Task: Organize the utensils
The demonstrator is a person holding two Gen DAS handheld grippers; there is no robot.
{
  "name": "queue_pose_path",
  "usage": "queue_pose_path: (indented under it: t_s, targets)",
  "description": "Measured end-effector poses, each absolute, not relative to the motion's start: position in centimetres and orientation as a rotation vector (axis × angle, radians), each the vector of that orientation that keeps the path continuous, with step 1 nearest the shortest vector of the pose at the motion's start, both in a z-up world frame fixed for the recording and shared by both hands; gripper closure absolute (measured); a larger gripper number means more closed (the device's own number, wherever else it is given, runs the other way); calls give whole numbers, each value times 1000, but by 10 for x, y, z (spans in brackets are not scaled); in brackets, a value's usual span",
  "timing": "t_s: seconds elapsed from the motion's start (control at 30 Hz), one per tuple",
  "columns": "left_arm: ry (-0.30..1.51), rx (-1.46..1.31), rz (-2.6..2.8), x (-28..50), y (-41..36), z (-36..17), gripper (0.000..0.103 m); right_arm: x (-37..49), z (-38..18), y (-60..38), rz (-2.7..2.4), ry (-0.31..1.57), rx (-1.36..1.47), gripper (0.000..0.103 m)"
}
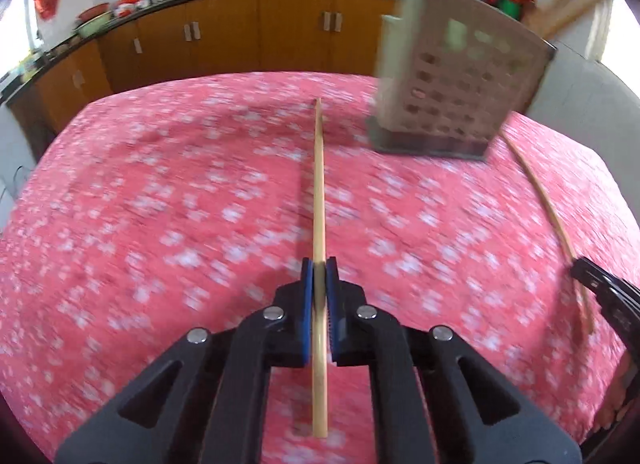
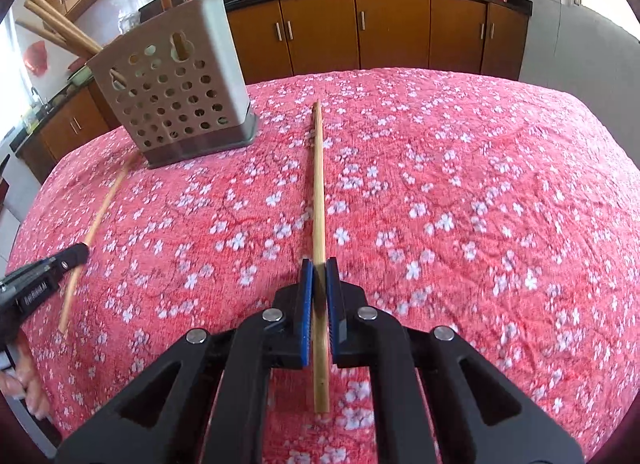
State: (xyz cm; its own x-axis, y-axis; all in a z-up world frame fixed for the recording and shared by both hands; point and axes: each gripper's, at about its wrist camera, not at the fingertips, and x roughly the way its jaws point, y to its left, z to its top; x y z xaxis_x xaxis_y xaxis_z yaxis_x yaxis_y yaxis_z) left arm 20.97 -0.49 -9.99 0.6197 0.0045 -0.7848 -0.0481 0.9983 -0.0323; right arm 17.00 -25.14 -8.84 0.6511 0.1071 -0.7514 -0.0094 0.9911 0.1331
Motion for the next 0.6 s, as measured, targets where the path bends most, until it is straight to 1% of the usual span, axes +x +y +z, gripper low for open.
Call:
queue_pose_path:
  t_s: [0.17,0.27,0.33,0.6]
  targets:
    - [903,-64,114,228,39,-98,93,191,-88,-252,34,842,78,95]
    - [895,-50,129,234,52,-98,92,204,-89,-255,8,842,63,95]
    - [888,-32,132,237,57,-98,89,215,-91,-257,-11,852,55,95]
    - [883,-35,123,245,59,-99,89,230,-93,-262,-13,853,69,95]
